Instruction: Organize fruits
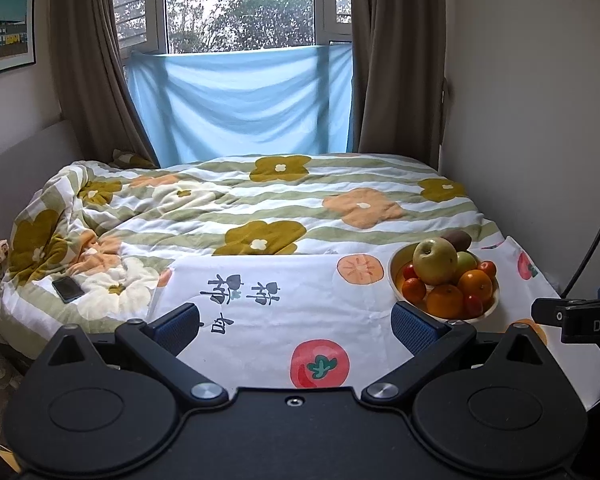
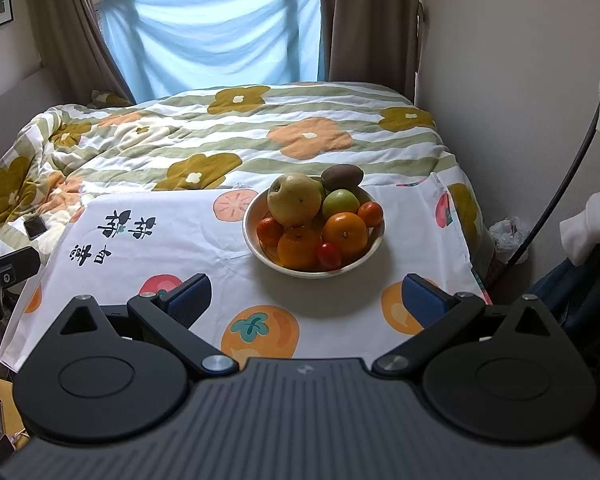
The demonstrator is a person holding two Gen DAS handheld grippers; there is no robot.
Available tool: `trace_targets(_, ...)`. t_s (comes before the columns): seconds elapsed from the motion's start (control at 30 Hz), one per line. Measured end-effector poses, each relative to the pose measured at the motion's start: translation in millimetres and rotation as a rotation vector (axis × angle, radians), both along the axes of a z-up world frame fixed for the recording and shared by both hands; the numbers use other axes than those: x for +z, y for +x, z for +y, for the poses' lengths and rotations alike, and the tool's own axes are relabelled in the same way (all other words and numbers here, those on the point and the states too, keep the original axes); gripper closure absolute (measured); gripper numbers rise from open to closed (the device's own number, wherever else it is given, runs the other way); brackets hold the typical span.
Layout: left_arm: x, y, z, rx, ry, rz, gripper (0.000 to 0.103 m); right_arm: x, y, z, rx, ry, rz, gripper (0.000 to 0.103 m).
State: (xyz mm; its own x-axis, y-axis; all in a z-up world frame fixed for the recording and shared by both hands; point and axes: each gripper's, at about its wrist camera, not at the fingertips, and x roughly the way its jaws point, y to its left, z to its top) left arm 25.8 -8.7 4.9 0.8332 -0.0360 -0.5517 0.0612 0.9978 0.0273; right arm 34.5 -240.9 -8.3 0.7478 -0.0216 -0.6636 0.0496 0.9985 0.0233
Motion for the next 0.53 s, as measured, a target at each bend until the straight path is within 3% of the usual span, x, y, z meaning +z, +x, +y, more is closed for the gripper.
trace_targets(0.33,-0.7,-3.8,-6.3,0.019,0.078,-0.037,0.000,1.1,-1.4,2.3,-0.001,0.001,-0.005,0.000)
trace_targets(0.53,-2.3,-4.2,-3.6,0.003,0.071,-0.036,0.000,2.6,-2.8,4.3,-0.007,0.002,-0.006,0.000)
